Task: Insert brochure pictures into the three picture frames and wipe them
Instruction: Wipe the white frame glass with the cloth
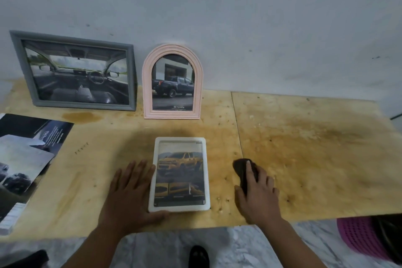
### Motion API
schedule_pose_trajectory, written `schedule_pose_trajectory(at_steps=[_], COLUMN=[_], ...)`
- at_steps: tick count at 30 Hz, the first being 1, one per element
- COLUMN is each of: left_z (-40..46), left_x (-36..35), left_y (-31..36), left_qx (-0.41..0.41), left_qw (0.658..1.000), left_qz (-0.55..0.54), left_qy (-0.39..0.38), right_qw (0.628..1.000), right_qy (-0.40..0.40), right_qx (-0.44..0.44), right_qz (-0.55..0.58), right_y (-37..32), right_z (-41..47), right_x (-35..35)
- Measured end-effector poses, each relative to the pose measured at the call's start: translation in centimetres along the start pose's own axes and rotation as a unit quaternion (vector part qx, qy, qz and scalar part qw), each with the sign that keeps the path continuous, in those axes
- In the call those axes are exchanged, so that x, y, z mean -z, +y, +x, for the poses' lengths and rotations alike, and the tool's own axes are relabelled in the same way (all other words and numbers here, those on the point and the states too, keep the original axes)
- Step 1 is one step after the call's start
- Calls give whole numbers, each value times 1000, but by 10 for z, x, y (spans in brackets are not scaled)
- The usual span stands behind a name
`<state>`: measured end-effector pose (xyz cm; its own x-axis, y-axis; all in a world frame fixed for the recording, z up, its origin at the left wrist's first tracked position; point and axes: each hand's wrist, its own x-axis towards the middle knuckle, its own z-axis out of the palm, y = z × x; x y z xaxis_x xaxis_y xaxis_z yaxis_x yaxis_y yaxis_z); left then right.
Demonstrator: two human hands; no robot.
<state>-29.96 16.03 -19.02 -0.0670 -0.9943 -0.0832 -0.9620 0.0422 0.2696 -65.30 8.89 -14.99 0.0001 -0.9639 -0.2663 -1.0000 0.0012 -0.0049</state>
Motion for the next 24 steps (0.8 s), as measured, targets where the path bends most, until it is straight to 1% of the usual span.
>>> schedule_pose_trajectory(at_steps=[1, 2, 3, 4, 5, 6, 7, 8, 9, 10, 11, 13, 15, 17, 19, 20, 24], left_z=[0, 1, 4, 7, 11, 15, 19, 21, 22, 23, 24, 27, 30, 37, 51, 60, 109], left_x=[0, 2, 4, 8, 14, 22, 28, 32, 33, 32, 30, 27, 29, 35, 43, 46, 61], left_y=[0, 1, 1, 4, 8, 16, 25, 36, 46, 56, 66, 81, 93, 105, 115, 121, 157], left_qx=[6, 16, 36, 69, 117, 168, 211, 241, 263, 281, 297, 325, 360, 369, 363, 357, 299], left_qw=[1000, 1000, 999, 996, 990, 981, 970, 962, 955, 947, 937, 911, 881, 862, 853, 851, 865], left_qz=[-6, -16, -30, -48, -71, -94, -112, -125, -136, -155, -184, -246, -299, -335, -357, -364, -382], left_qy=[-4, -5, -2, 5, 18, 32, 36, 34, 26, 22, 30, 61, 75, 90, 114, 122, 127], right_qw=[999, 997, 992, 988, 986, 980, 962, 923, 873, 826, 795, 751, 715, 702, 708, 709, 720], right_qy=[16, 51, 98, 127, 118, 77, 7, -65, -119, -147, -157, -180, -197, -178, -138, -115, -24], right_qx=[-24, -32, -23, -1, 27, 48, 48, 25, -3, -29, -53, -76, -76, -79, -73, -68, -45], right_qz=[25, 52, 70, 84, 115, 177, 269, 378, 474, 544, 584, 630, 666, 686, 688, 693, 692], right_y=[-7, -13, -19, -26, -35, -44, -55, -67, -77, -85, -91, -96, -95, -89, -78, -71, -32], right_z=[1, 0, -2, -2, -2, 1, 5, 8, 11, 13, 14, 15, 15, 17, 25, 30, 68], right_x=[8, 17, 26, 31, 36, 40, 42, 45, 46, 46, 47, 44, 46, 54, 64, 71, 104])
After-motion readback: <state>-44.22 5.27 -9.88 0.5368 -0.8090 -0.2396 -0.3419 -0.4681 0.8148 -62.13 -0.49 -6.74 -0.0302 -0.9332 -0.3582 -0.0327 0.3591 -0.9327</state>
